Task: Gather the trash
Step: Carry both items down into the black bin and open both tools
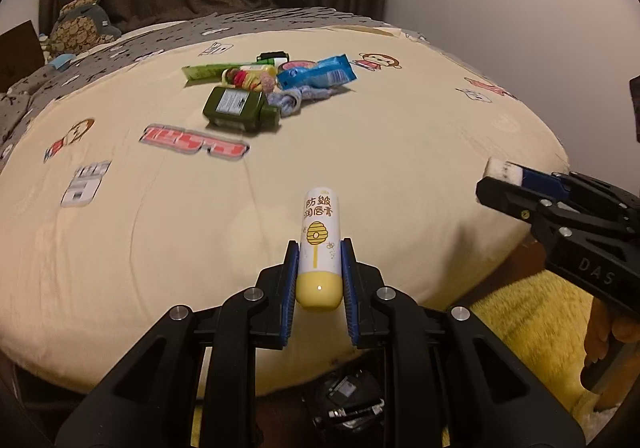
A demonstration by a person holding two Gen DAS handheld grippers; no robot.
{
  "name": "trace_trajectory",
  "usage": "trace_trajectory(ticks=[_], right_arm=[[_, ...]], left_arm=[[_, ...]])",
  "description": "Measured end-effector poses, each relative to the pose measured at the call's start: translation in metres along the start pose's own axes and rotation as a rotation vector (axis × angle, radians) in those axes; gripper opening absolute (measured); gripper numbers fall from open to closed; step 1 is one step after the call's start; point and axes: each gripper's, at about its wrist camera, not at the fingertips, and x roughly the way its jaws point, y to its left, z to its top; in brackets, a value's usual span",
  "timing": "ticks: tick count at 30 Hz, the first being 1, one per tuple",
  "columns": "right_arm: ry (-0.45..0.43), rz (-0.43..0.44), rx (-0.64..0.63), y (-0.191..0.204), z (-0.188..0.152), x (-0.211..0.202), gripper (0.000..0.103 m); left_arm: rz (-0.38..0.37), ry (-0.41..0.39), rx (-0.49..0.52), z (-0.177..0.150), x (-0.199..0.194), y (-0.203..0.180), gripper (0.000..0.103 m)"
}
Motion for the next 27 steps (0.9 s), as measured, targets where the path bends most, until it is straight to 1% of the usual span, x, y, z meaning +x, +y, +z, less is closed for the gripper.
trace_trajectory(ticks=[4,9,13,16,21,24,27], right_arm=[[0.042,0.029,-0.003,0.003,-0.027,-0.006,0.038],[0.139,0.028,0.01,0.002,-0.061,0.005,0.038],[0.22,0.013,0.015,0.001,-0.08,0.022,0.038],[0.269,-0.004,0.005,0.003,-0.095,0.033,0.038],[0.373,-0.014,0.002,0.006,-0.122,0.056,0.038],[0.445,-0.003,0.018,0.007,-0.137,0.07,0.038],[0.489,0.01,0.028,0.007,-0.147,0.077,0.038]], left_arm=[[-0.025,0.026,-0.018,-0.03,-0.011,-0.004,0.019],[-0.04,0.091,-0.017,-0.064,-0.005,-0.009,0.019],[-0.066,0.178,-0.01,-0.094,0.013,-0.016,0.019],[-0.067,0.244,0.015,-0.112,0.029,-0.022,0.019],[-0.085,0.341,0.03,-0.135,0.052,-0.03,0.019],[-0.092,0.413,0.03,-0.151,0.066,-0.033,0.019],[-0.094,0.456,0.026,-0.163,0.075,-0.034,0.019]])
